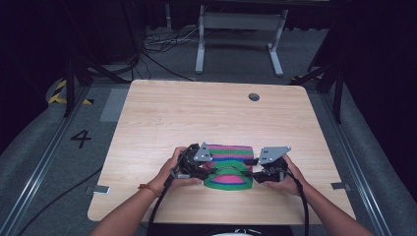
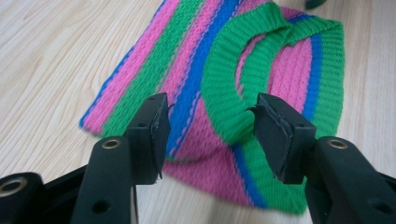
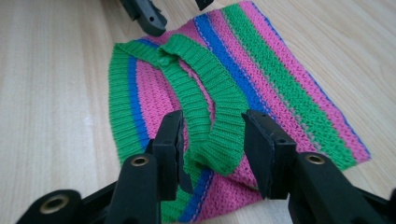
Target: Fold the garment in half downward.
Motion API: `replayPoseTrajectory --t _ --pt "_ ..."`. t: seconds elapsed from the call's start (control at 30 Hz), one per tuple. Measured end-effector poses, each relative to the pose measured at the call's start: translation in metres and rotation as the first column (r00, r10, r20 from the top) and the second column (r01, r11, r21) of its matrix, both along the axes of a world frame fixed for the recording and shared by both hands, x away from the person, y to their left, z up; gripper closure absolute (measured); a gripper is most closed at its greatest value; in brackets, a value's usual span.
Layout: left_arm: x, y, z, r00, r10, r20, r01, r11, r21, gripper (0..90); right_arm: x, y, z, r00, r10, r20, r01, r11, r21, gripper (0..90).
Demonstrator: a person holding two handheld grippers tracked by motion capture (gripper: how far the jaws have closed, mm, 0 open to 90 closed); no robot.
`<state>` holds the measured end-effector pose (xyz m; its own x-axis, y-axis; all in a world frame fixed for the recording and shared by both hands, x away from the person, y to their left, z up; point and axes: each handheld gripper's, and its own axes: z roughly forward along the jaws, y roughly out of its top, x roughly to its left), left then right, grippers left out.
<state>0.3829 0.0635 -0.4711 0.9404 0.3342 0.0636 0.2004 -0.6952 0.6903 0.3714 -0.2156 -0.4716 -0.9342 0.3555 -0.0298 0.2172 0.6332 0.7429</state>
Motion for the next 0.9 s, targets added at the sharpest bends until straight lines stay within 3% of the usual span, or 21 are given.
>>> replayPoseTrajectory --t 0.07,0.13,0.2,0.33,0.6,0.73,0.8,0.9 --pt "0.001 -0.002 -0.002 1.0000 -0.005 -0.007 0.005 1.0000 0.003 49.0 0.002 0.003 -0.005 0.9998 -0.017 -0.006 0.017 0.9998 -0.012 60.2" --pt "0.005 -0.007 -0.010 0.9999 -0.007 -0.016 0.007 0.9991 0.041 50.0 0.003 0.004 -0.009 0.9997 -0.015 -0.017 0.015 0.9999 -0.008 60.6" --pt "0.009 -0.007 -0.015 0.9995 -0.004 -0.031 0.005 0.9995 0.032 52.0 0.004 0.007 -0.017 0.9994 -0.034 -0.011 0.034 0.9988 -0.037 62.7" --pt "0.013 -0.005 -0.020 0.9981 0.011 -0.060 -0.012 0.9999 -0.011 53.7 0.005 0.003 -0.021 0.9980 -0.061 -0.019 0.060 0.9981 -0.008 70.3" --pt "0.008 -0.005 -0.016 0.9994 -0.006 -0.035 0.006 0.9999 0.010 60.9 0.004 0.003 -0.018 0.9977 -0.068 0.000 0.068 0.9974 -0.025 76.9" --pt "0.007 -0.003 -0.013 0.9992 0.029 -0.026 -0.029 0.9993 -0.021 45.1 0.004 0.002 -0.012 0.9961 -0.087 0.018 0.087 0.9962 -0.007 65.4" --pt "0.006 -0.003 -0.013 0.9991 0.036 -0.022 -0.037 0.9982 -0.047 41.1 0.004 0.002 -0.011 0.9952 -0.095 0.024 0.095 0.9955 0.001 60.0" --pt "0.006 -0.006 -0.014 0.9996 0.014 -0.026 -0.016 0.9980 -0.061 40.5 0.004 0.003 -0.011 0.9958 -0.087 0.027 0.087 0.9961 0.012 59.8"
